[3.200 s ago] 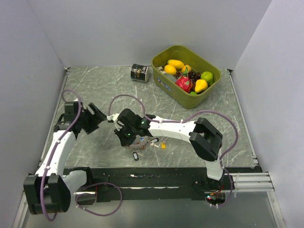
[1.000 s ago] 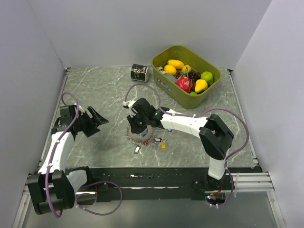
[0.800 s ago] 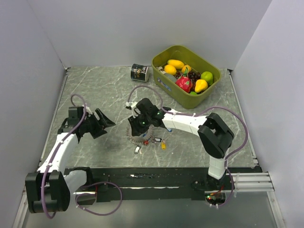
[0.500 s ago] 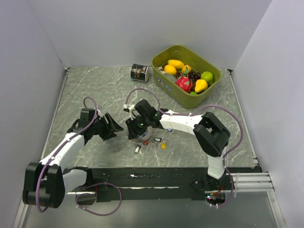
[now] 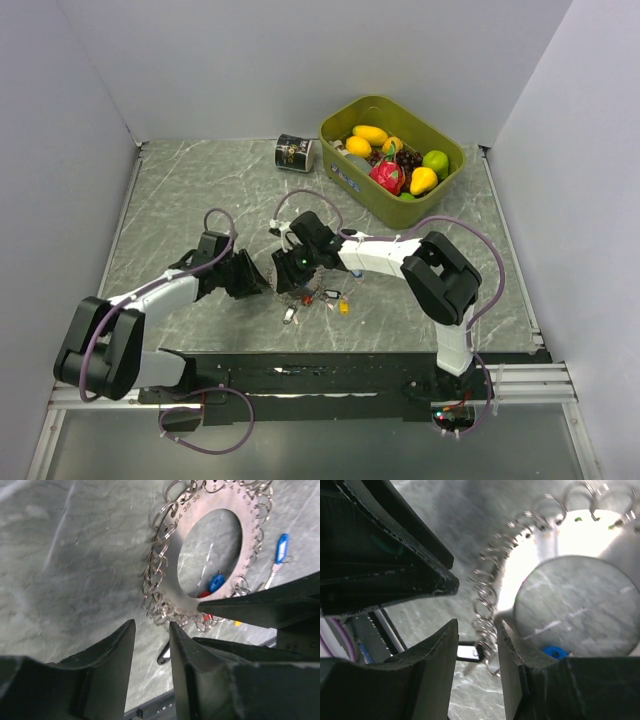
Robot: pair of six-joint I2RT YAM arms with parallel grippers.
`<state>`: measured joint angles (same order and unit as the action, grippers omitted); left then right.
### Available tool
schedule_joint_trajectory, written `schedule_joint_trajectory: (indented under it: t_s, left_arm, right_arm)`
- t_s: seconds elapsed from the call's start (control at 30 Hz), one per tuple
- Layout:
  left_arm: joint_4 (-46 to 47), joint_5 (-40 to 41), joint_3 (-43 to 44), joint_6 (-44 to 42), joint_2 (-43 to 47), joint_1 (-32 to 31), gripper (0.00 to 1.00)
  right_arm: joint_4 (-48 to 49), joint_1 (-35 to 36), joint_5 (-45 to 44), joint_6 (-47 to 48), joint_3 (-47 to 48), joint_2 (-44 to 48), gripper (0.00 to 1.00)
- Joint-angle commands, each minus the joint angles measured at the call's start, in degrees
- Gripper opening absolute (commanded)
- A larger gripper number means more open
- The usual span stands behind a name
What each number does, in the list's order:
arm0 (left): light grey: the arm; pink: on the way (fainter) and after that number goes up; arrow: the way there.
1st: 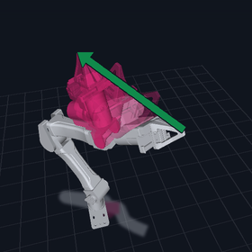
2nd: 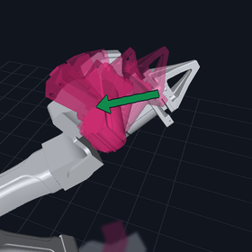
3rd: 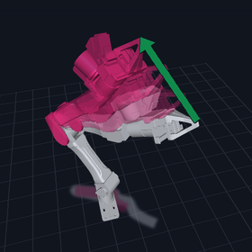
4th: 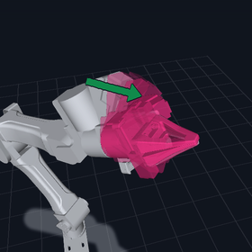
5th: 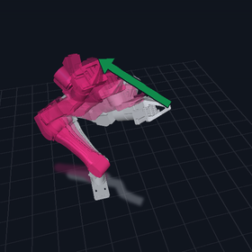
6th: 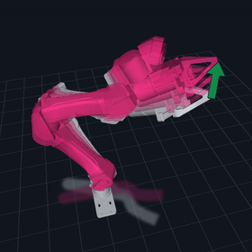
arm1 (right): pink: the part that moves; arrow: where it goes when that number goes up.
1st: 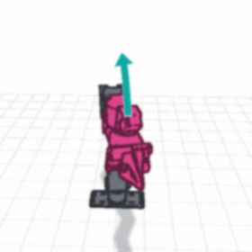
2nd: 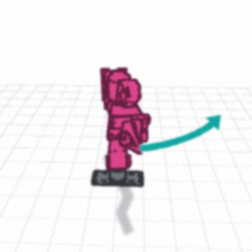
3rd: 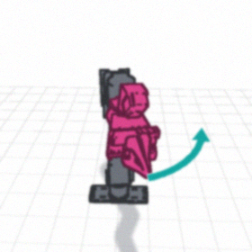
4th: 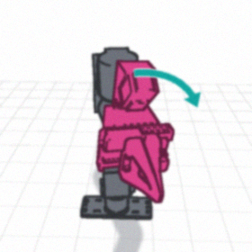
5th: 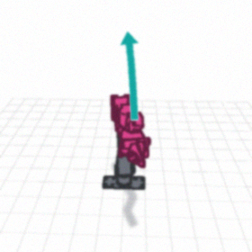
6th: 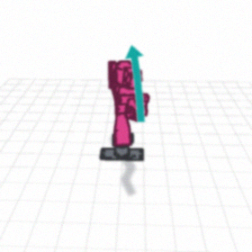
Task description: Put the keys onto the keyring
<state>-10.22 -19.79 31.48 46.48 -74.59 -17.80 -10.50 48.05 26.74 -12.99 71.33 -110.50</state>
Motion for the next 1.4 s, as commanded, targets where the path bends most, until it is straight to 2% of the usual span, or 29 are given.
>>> schedule_joint_trajectory:
  t_s: [0.0, 0.17, 0.3, 0.43, 0.47, 0.5, 0.67, 0.97, 1.37]
  left_arm:
    - [5.2, 2.2, 0.2, 1.2, -2.9, -2.1, 0.38]
    - [5.1, 6.2, 1.8, 0.9, -6.2, -4.0, 0.27]
    - [6.4, 7.6, 2.0, 0.5, -7.2, -4.4, 0.23]
    - [7.3, 8.0, 2.3, -0.5, -7.9, -4.8, 0.10]
    - [7.5, 8.1, 2.3, -0.9, -7.7, -4.9, 0.02]
    - [7.4, 8.3, 2.4, -1.1, -7.4, -5.0, 0.01]
    - [5.0, 9.9, 2.9, -4.0, -3.7, -5.1, 0.01]
    - [-4.8, 12.5, 5.6, -8.3, 6.2, -5.1, 0.01]
    - [-15.9, 12.2, 15.3, -17.8, 14.7, -5.1, 0.01]
  right_arm:
    - [1.5, -0.8, -0.4, -0.4, -1.5, 3.6, 0.44]
    - [0.9, -1.0, -0.6, -0.1, -2.2, 4.4, 0.44]
    - [0.7, -1.0, -0.9, 0.2, -2.1, 4.9, 0.45]
    - [-0.3, -1.0, -1.1, 0.8, -1.3, 5.2, 0.44]
    - [-0.3, -1.0, -1.1, 0.8, -1.3, 5.3, 0.44]
    - [-0.3, -1.0, -1.3, 0.8, -1.4, 5.6, 0.44]
    - [-0.1, -1.4, -1.0, 0.8, -1.6, 6.5, 0.44]
    - [1.7, -2.8, 1.6, 0.6, -2.9, 10.3, 0.45]
    - [5.1, -5.4, 8.1, 0.5, -5.1, 20.1, 0.50]
